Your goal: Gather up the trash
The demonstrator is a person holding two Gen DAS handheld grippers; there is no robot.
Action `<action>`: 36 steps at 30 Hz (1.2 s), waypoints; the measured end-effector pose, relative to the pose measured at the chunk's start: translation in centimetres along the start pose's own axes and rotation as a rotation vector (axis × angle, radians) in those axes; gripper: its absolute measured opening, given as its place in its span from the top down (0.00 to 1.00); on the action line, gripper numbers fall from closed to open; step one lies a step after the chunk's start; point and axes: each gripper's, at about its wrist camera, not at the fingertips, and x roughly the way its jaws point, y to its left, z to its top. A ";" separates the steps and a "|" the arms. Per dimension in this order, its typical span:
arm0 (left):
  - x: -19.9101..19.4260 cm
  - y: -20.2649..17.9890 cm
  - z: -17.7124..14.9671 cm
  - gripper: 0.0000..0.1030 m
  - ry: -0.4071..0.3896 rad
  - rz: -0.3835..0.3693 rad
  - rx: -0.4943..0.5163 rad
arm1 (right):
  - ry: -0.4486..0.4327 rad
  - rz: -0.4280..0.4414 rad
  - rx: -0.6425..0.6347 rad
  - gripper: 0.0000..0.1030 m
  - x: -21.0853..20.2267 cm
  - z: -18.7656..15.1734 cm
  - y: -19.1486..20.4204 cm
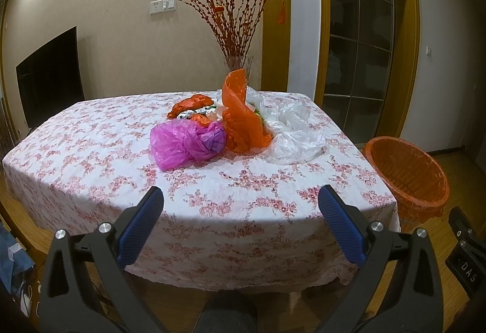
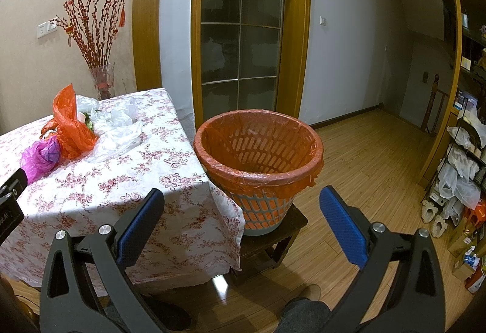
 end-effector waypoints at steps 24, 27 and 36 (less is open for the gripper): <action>-0.1 -0.4 -0.5 0.04 0.006 -0.001 -0.001 | 0.001 0.000 0.000 0.02 0.1 -0.1 0.1; 0.2 -0.2 -0.6 0.04 0.008 -0.002 -0.001 | 0.001 0.000 -0.001 0.02 0.1 -0.1 0.1; 0.5 -0.2 -0.9 0.04 0.019 -0.002 0.000 | 0.011 0.001 -0.004 0.02 0.3 0.2 0.1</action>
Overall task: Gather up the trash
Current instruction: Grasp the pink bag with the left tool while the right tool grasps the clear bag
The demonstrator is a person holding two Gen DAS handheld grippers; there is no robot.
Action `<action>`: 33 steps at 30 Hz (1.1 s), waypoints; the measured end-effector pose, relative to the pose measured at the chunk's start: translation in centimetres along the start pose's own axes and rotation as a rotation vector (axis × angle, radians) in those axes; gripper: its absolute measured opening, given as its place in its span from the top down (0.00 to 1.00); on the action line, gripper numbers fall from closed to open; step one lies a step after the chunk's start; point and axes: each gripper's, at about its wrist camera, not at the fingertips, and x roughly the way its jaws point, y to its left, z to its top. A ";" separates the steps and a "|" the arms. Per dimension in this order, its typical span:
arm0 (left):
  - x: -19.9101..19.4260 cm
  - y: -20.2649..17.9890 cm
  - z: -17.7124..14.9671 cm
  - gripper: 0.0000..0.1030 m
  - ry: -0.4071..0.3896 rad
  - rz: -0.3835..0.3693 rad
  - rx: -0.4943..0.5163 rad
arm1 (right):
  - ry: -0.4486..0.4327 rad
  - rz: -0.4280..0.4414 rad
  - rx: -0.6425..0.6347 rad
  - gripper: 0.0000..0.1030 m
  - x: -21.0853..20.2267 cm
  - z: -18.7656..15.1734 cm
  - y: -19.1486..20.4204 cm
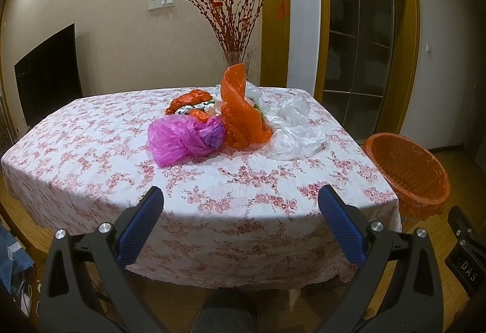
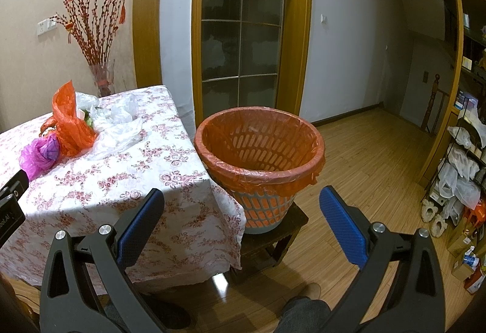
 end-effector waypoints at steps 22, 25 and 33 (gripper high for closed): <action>7.8 4.8 1.1 0.04 0.164 0.039 -0.099 | 0.139 0.206 0.013 0.02 5.8 0.6 2.6; 9.5 6.3 1.8 0.04 0.170 0.063 -0.119 | 0.153 0.257 0.013 0.03 7.1 1.5 3.6; 13.9 9.5 5.5 0.09 0.149 0.078 -0.166 | 0.205 0.380 -0.022 0.24 10.9 3.4 7.4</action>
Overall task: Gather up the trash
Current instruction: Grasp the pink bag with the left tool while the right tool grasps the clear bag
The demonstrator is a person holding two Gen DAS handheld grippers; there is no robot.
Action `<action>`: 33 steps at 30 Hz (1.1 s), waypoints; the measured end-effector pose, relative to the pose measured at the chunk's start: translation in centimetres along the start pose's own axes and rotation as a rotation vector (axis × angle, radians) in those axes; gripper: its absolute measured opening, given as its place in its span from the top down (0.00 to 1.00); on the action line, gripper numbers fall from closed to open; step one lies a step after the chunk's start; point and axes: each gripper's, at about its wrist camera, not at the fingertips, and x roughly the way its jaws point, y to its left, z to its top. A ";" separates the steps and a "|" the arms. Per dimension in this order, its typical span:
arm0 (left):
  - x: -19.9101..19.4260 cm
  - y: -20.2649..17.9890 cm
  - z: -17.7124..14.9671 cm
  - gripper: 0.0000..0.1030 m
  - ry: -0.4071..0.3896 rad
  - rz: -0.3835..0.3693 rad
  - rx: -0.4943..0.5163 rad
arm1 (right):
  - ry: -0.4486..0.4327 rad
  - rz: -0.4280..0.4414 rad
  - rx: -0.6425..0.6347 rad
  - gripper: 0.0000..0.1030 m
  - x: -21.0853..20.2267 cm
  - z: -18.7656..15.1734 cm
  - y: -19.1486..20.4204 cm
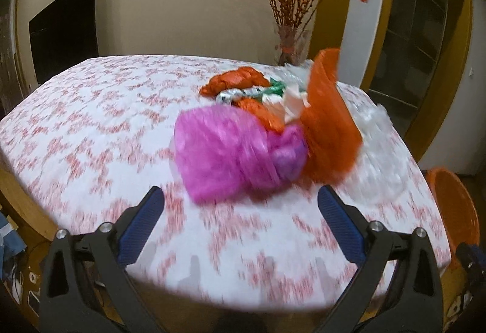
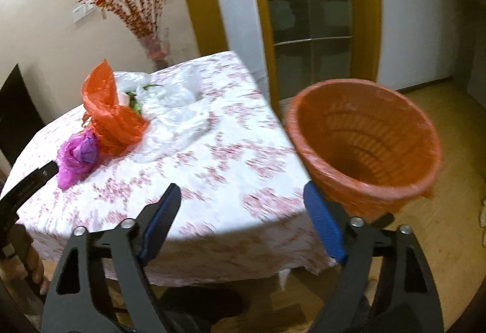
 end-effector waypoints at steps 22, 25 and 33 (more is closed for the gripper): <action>6.7 1.2 3.3 0.80 0.074 -0.108 0.051 | 0.090 0.176 -0.088 0.51 10.7 6.5 7.2; 6.3 2.1 3.7 0.80 0.065 -0.102 0.041 | 0.092 0.188 -0.096 0.53 11.7 7.2 8.3; 4.8 3.9 4.9 0.80 0.024 -0.080 0.017 | 0.174 0.159 -0.145 0.53 16.0 8.0 10.6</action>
